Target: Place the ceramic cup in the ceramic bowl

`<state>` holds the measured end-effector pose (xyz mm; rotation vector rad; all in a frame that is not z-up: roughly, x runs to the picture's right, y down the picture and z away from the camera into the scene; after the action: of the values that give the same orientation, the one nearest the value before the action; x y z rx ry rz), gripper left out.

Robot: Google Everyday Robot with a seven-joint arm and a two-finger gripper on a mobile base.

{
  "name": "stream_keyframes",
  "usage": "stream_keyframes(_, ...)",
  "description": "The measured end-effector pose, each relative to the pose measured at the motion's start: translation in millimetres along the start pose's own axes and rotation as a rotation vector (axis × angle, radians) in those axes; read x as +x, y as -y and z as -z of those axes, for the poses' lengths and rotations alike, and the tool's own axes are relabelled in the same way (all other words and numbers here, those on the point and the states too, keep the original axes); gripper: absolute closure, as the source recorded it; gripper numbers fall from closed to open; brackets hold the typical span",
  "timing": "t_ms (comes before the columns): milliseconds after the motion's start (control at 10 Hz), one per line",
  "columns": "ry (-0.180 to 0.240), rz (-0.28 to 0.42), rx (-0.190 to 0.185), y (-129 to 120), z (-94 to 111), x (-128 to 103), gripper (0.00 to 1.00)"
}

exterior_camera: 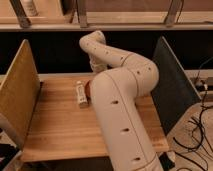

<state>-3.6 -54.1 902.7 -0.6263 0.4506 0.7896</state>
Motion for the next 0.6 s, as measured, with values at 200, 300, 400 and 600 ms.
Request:
stream_keyframes(200, -0.004, -0.026, -0.075, 0, -15, -6, 1.00)
stream_keyframes(300, 0.002, -0.028, -0.101, -1, -17, -10, 1.00)
stream_keyframes(400, 0.018, -0.022, -0.119, -2, -14, -16, 1.00)
stream_keyframes(600, 0.041, -0.008, -0.143, -3, -8, -26, 0.98)
